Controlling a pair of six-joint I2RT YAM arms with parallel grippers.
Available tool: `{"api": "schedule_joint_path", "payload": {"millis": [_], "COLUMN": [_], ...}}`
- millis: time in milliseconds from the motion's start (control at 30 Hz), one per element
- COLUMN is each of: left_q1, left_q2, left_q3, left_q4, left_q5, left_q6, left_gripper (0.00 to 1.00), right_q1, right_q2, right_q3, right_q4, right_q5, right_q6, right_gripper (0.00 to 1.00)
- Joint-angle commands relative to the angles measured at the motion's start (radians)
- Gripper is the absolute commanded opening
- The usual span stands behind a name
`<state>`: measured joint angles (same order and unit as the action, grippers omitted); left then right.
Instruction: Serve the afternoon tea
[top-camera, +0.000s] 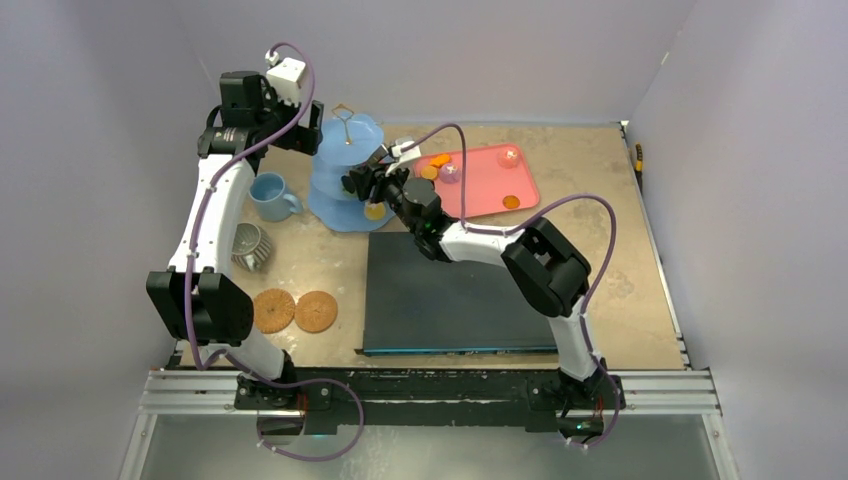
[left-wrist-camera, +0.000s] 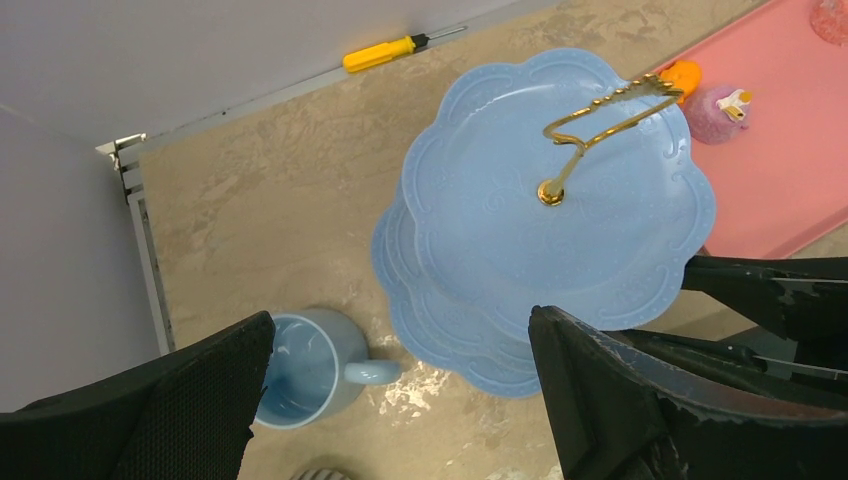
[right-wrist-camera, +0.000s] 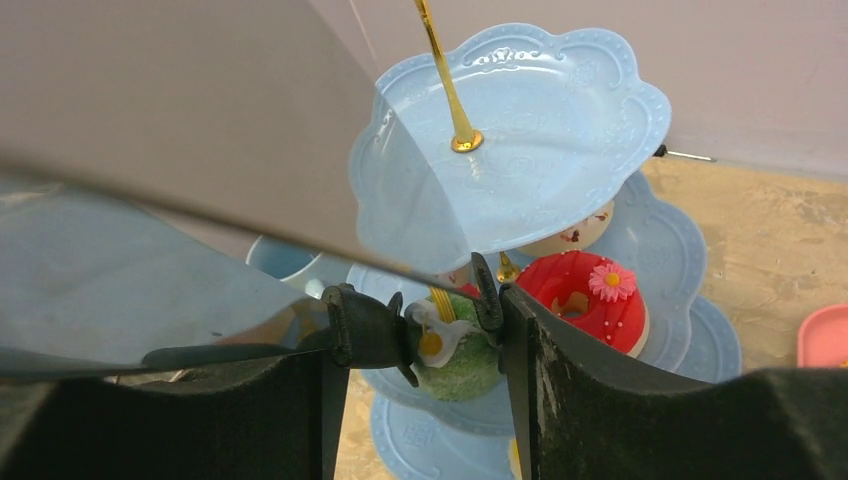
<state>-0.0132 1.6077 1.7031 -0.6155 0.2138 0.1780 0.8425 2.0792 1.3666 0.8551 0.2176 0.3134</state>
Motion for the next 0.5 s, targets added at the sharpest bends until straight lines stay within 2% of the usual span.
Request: {"api": "schedule_joint_path", "payload": {"millis": [0, 267, 467], "left_q1": [0.008, 0.008, 0.007], "left_q2": [-0.045, -0.048, -0.051], "left_q3": [0.000, -0.006, -0.009], "left_q4": [0.023, 0.026, 0.026], "left_q5": [0.018, 0.021, 0.025], "left_q6": [0.008, 0.002, -0.001], "left_gripper": [0.98, 0.99, 0.98], "right_q1": [0.008, 0.007, 0.006], "right_q2": [-0.042, -0.135, -0.230], "right_q3": [0.038, -0.022, -0.115], "right_q4": [0.068, 0.060, 0.037], "right_q5": [0.022, 0.017, -0.007], "right_q6": [-0.010, -0.024, -0.029], "right_gripper": [0.57, 0.63, 0.63]}}
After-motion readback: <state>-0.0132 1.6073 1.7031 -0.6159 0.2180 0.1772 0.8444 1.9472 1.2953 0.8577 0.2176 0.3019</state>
